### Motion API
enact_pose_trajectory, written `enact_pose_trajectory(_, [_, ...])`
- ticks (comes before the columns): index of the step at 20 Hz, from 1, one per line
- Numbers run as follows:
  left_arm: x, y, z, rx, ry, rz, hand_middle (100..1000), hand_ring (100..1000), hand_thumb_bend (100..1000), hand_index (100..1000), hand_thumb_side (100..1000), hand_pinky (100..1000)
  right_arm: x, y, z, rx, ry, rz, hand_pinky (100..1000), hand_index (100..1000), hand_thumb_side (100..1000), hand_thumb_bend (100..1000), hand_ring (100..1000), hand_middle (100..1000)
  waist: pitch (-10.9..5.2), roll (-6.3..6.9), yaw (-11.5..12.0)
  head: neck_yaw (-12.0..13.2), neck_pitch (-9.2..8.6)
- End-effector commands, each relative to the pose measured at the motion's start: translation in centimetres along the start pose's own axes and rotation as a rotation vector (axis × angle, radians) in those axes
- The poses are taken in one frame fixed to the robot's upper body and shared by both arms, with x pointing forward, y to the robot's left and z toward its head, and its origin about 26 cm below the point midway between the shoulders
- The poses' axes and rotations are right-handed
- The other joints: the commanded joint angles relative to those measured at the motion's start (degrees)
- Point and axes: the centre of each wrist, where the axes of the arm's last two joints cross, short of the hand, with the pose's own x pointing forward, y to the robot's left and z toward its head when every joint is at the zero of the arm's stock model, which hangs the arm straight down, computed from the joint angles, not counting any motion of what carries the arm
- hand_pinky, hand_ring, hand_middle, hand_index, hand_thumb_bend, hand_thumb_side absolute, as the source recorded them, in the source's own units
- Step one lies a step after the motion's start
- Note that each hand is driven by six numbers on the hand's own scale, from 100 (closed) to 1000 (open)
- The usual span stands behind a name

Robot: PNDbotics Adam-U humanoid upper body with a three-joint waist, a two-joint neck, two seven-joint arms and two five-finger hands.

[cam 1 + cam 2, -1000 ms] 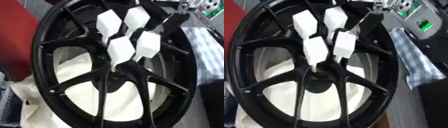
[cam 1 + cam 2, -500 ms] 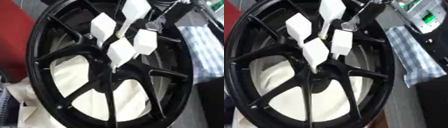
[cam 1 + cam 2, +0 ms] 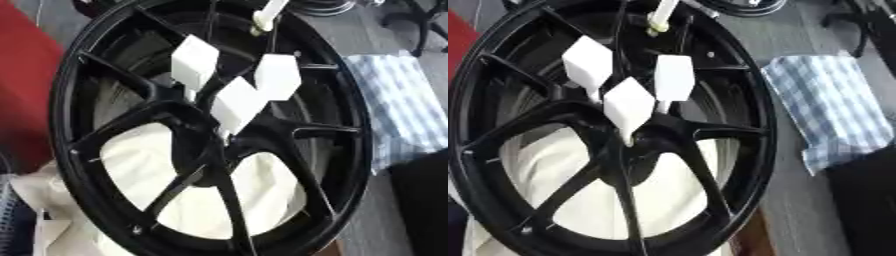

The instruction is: Pull the pin out of the wheel hub.

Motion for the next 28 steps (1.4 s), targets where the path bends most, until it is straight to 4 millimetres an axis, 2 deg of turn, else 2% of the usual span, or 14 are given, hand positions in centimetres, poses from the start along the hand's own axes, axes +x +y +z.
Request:
enact_pose_trajectory(1, [0.6,0.7,0.0,0.024,-0.023,-0.022,599,773,100,753,657,797,1.6,-2.0,2.7,-0.122,-0.008,0.022,872,523,100,100,841,511,-1.95,1.26,-1.2,2.1,0.48])
enact_pose_trajectory(3, [0.4,0.9,0.2,0.041,-0.012,-0.025,600,772,100,753,652,797,1.1,-1.9,4.5,-0.217,0.025,0.010,872,526,100,100,839,513,-2.42,2.35,-2.8,4.1,0.50])
enact_pose_trajectory(6, [0.0,1.2,0.5,0.067,0.003,-0.027,600,772,100,753,646,797,0.5,-0.5,6.7,-0.350,0.036,0.023,861,527,100,100,824,509,-3.37,4.40,-5.6,7.6,0.18])
enact_pose_trajectory(9, [-0.2,1.4,0.8,0.092,0.015,-0.029,600,772,100,753,636,797,-0.1,2.1,8.6,-0.458,0.063,0.105,844,529,100,100,800,500,-4.27,6.53,-7.9,10.2,0.43])
enact_pose_trajectory(14, [-0.5,1.6,1.1,0.128,0.027,-0.029,600,771,100,752,630,796,-3.4,7.7,13.8,-0.552,0.237,0.255,842,569,100,100,811,544,-5.14,8.86,-10.0,13.6,1.36])
enact_pose_trajectory(18, [-0.5,1.6,1.2,0.137,0.030,-0.022,600,771,100,751,628,795,-5.0,12.9,17.1,-0.550,0.437,0.274,868,679,100,100,871,680,-5.75,9.79,-10.7,14.8,2.18])
enact_pose_trajectory(20, [-0.5,1.5,1.2,0.137,0.031,-0.018,600,770,100,751,628,794,-5.4,14.9,17.9,-0.510,0.521,0.264,902,805,100,100,953,852,-6.07,10.09,-11.1,15.3,2.50])
enact_pose_trajectory(21, [-0.5,1.5,1.2,0.137,0.032,-0.016,600,770,100,751,628,794,-5.5,15.7,18.2,-0.486,0.557,0.257,925,869,100,149,1000,955,-6.28,10.20,-11.3,15.4,2.81])
enact_pose_trajectory(22, [-0.5,1.5,1.1,0.136,0.029,-0.015,600,770,100,751,628,794,-5.6,16.4,18.4,-0.466,0.590,0.252,936,893,100,178,1000,986,-6.50,10.26,-11.5,15.5,3.11])
enact_pose_trajectory(24, [-0.5,1.5,1.1,0.137,0.029,-0.015,601,771,100,750,627,794,-5.7,17.5,18.8,-0.435,0.637,0.235,955,916,211,210,1000,1000,-6.83,10.23,-11.6,15.7,3.51])
enact_pose_trajectory(25, [-0.5,1.5,1.1,0.138,0.033,-0.016,602,772,100,750,629,794,-5.7,17.8,18.9,-0.426,0.654,0.226,964,930,346,201,1000,1000,-6.97,10.19,-11.7,15.8,3.61])
enact_pose_trajectory(26, [-0.5,1.5,1.2,0.139,0.040,-0.017,602,772,100,750,630,794,-5.7,18.1,19.1,-0.423,0.666,0.216,970,940,424,180,1000,1000,-7.11,10.14,-11.8,15.8,3.69])
enact_pose_trajectory(27, [-0.6,1.6,1.2,0.140,0.046,-0.018,603,773,100,750,632,794,-5.7,18.4,19.2,-0.427,0.672,0.206,979,965,571,100,1000,1000,-7.23,10.09,-11.8,15.7,3.74])
enact_pose_trajectory(28, [-0.6,1.6,1.3,0.142,0.051,-0.018,603,773,100,750,632,794,-5.7,18.5,19.3,-0.436,0.678,0.197,981,973,599,100,1000,1000,-7.34,10.04,-11.9,15.7,3.77])
